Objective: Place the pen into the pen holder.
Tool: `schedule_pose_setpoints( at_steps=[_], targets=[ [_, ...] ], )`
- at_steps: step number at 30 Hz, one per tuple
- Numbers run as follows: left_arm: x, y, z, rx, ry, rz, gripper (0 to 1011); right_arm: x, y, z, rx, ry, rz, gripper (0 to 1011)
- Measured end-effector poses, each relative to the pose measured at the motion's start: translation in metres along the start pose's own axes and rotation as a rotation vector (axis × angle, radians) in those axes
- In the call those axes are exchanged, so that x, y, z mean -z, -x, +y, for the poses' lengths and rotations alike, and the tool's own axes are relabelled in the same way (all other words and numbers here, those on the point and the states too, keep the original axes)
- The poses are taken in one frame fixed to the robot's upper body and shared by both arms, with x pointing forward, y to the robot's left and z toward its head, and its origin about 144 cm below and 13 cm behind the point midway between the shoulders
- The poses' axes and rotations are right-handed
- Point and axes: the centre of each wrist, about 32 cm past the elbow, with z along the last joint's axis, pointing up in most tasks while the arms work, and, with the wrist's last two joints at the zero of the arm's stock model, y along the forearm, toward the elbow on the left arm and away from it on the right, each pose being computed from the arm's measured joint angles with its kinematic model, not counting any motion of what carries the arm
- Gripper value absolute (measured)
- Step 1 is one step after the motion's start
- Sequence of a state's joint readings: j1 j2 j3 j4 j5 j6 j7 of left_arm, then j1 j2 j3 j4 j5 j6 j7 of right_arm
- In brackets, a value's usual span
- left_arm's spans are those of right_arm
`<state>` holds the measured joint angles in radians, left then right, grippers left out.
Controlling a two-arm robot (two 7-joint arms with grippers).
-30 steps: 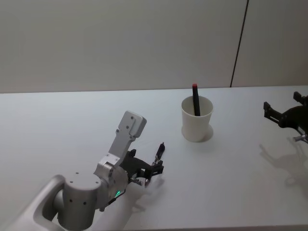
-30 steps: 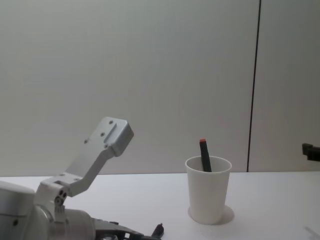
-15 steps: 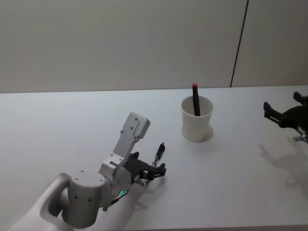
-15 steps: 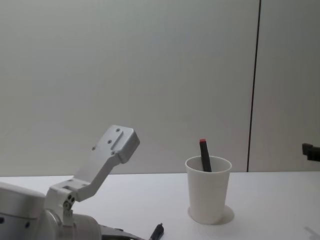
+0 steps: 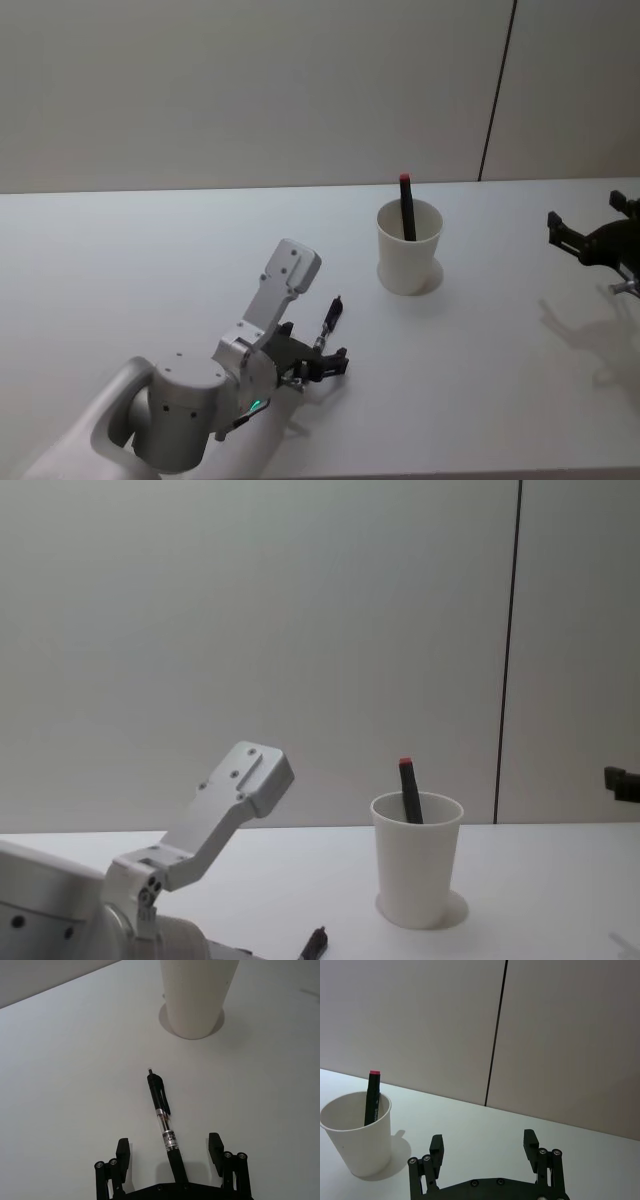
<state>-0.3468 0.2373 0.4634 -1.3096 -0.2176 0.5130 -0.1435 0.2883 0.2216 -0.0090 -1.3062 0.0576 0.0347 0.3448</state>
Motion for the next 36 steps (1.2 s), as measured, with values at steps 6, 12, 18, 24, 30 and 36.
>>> schedule_pose_setpoints(
  at_steps=[6,12,18,24,30,36],
  targets=[
    [-0.0009,0.0005,-0.0001,0.002,-0.018,-0.015,1003,0.0000,0.0000,0.0000,0.000,0.000,0.000,1002],
    [-0.0019,0.0009,0.0001,0.005,-0.030,-0.023,926,0.0000,0.0000,0.0000,0.000,0.000,0.000,1001],
    [-0.0027,0.0013,0.0004,0.006,-0.037,-0.027,739,0.0000,0.0000,0.0000,0.000,0.000,0.000,1001],
    [-0.0033,0.0017,0.0010,0.004,-0.046,-0.033,538,0.0000,0.0000,0.0000,0.000,0.000,0.000,1002],
    [-0.0041,0.0018,0.0016,0.001,-0.050,-0.040,332,0.0000,0.0000,0.0000,0.000,0.000,0.000,1002],
    [-0.0046,0.0016,0.0020,-0.003,-0.055,-0.045,183,0.0000,0.0000,0.0000,0.000,0.000,0.000,1001]
  ],
)
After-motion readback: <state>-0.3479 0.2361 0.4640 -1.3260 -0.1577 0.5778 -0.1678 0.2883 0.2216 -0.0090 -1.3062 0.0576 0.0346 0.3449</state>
